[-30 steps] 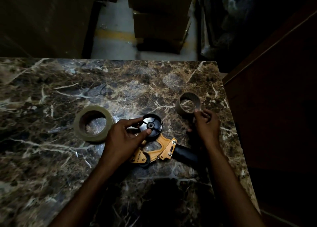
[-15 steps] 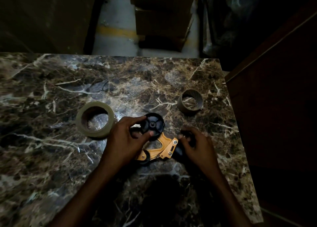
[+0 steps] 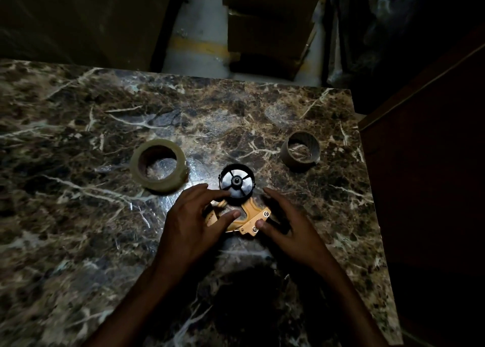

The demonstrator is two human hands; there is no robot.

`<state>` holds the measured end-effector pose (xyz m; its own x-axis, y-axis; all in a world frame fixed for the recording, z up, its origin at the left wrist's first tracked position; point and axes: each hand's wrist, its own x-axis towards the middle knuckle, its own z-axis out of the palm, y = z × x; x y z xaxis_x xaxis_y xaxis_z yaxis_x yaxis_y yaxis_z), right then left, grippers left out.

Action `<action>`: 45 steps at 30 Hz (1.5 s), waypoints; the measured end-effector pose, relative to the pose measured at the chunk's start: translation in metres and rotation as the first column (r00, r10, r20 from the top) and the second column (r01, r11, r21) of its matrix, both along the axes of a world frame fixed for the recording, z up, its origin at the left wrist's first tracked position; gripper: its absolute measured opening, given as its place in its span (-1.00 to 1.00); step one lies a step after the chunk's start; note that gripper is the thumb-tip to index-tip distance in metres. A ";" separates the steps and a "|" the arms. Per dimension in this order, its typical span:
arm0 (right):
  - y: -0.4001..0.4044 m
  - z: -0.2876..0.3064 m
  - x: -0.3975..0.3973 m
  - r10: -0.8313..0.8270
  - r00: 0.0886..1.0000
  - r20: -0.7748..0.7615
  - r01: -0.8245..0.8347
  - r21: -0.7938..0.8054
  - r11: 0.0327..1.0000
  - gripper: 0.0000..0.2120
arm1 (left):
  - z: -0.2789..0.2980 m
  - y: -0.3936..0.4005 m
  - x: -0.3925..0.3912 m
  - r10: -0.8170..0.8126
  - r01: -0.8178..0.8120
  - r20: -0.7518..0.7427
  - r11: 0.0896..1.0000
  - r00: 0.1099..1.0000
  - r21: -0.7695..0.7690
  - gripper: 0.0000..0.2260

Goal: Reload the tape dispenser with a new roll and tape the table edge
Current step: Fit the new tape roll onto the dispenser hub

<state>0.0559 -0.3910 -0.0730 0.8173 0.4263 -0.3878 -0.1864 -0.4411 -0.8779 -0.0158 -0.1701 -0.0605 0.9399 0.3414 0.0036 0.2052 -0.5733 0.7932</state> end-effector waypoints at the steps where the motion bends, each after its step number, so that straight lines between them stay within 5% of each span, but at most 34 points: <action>1: 0.002 -0.001 -0.001 0.024 1.000 -0.005 -0.024 0.001 1.000 -0.37 | -0.001 0.000 -0.002 0.001 -0.001 -0.004 1.000 1.000 0.000 -0.59; 14: 0.056 -0.032 -0.056 -0.014 0.999 0.048 0.012 0.033 0.999 -0.22 | -0.007 0.035 -0.044 0.054 -0.067 0.093 0.988 0.994 0.142 -0.63; 20: 0.105 -0.033 -0.096 -0.163 0.983 0.088 0.159 0.051 0.986 -0.20 | -0.004 0.066 -0.062 0.101 -0.113 0.093 0.986 0.991 0.124 -0.59; 29: 0.119 -0.016 -0.074 -0.292 0.949 0.121 0.290 0.038 0.956 -0.43 | 0.001 0.086 -0.057 0.177 -0.185 0.133 0.981 0.975 0.050 -0.72; 36: 0.174 0.000 0.007 -0.209 0.951 0.226 0.218 -0.013 0.976 -0.65 | -0.001 0.108 -0.023 0.419 -0.418 0.031 0.908 0.907 -0.035 -0.65; 41: 0.211 0.002 0.044 -0.046 0.978 0.202 0.068 -0.103 0.992 -0.53 | -0.007 0.121 -0.002 0.457 -0.456 -0.002 0.888 0.889 -0.062 -0.56; 45: 0.220 0.005 0.051 0.103 0.962 0.252 -0.058 -0.180 0.982 -0.66 | -0.012 0.129 0.007 0.463 -0.464 -0.044 0.885 0.886 -0.044 -0.56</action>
<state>0.1070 -0.1707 -0.0685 0.8648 0.4411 -0.2397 0.0794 -0.5917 -0.8023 -0.0087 -0.0406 -0.0724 0.6739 0.7370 -0.0528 0.4628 -0.3653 0.8077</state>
